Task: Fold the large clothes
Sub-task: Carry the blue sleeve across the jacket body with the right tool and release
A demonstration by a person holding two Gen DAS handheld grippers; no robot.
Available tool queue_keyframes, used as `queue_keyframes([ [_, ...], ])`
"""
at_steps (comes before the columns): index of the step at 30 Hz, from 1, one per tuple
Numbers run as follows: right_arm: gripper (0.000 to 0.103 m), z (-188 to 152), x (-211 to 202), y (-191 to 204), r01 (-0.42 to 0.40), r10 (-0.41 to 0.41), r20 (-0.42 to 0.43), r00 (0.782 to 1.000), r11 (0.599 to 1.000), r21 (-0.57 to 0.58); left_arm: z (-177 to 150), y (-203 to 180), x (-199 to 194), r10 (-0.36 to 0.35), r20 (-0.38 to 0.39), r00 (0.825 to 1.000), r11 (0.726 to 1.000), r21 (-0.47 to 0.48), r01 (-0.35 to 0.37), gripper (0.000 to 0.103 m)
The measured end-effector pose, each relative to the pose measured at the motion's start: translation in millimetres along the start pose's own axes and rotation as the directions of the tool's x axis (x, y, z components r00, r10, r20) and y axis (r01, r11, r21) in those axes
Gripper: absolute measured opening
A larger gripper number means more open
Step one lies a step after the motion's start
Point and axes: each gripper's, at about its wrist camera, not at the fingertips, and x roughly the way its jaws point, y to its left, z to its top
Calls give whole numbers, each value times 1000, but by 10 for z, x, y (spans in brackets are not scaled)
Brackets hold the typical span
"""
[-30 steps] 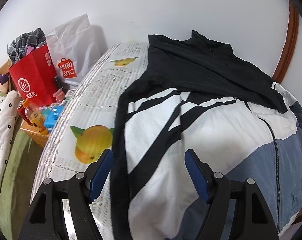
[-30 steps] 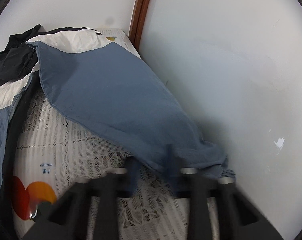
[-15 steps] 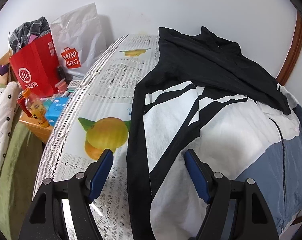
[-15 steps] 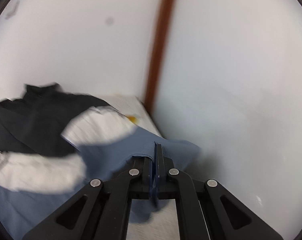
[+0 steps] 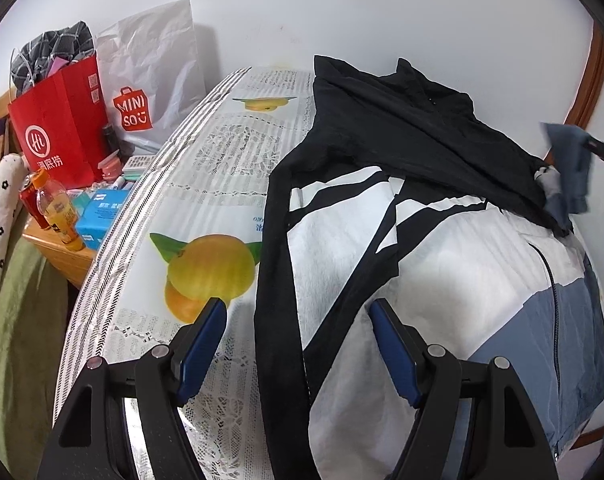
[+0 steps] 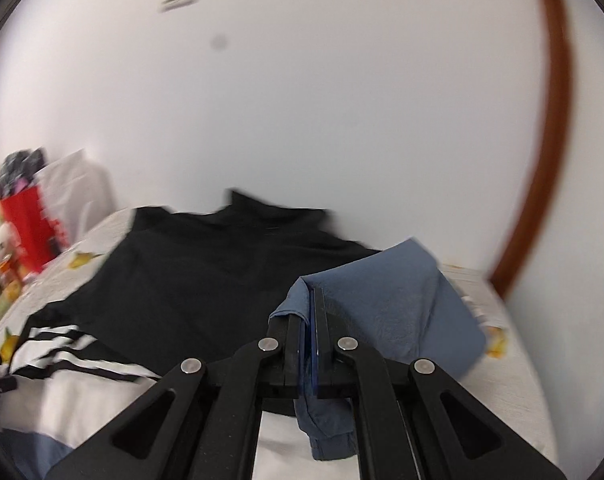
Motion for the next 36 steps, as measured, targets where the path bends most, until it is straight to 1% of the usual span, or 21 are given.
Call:
queue_keyframes([
  [1,2,8,14,136,-24,24,-4,1000,1000,-8,1,0,1,-2,0,1000,1000,2,2,72],
  [6,2,12,506,734,-116,111,-63,992,990,-76,-1,19,-31,-9,6,1000,1000,1,9,72],
  [10,2,-81,808,984,-143,130,-128,983,985,-99,-8,12,-51,-2,8,1000,1000,4,2,73],
  [12,4,-133,947,1007,-138,122,-153,981,986,-96,-17,3,-78,4,12,1000,1000,11,-4,73],
  [14,17,-175,1007,1000,-130,114,-171,979,988,-85,-27,1,-109,9,17,1000,1000,15,-9,73],
  [15,35,-183,1030,992,-122,107,-178,978,989,-78,-31,0,-123,11,18,1000,1000,13,-12,73],
  [16,56,-191,1034,961,-111,95,-187,978,991,-73,-37,2,-138,12,19,1000,1000,11,-12,73],
  [17,66,-197,1022,932,-104,88,-193,977,992,-73,-43,1,-155,13,21,1000,1000,9,-13,73],
  [18,78,-209,1008,909,-96,80,-196,977,993,-75,-52,-3,-178,15,25,1000,1000,9,-16,73],
  [19,83,-228,944,848,-88,73,-194,978,993,-73,-57,-7,-194,19,28,999,1000,10,-19,73],
  [22,84,-306,795,742,-105,90,-218,972,993,-58,-69,-33,-256,27,39,999,999,16,-28,73],
  [25,85,-410,581,684,-129,108,-240,965,989,-75,-63,-72,-337,45,52,998,999,17,-46,73],
  [28,85,-508,315,554,-116,96,-214,972,990,-84,-36,-129,-421,53,72,996,998,20,-55,73],
  [30,85,-570,145,376,-94,83,-199,977,995,-43,10,-207,-459,59,77,995,998,31,-61,73],
  [33,85,-677,-50,22,-100,111,-213,971,993,61,79,-350,-550,40,102,994,998,51,-45,73],
  [34,85,-707,-93,-82,-87,103,-218,970,993,82,100,-391,-569,38,107,994,998,53,-44,73],
  [36,85,-768,-179,-260,-12,32,-218,976,996,91,181,-544,-627,28,121,992,997,62,-36,73],
])
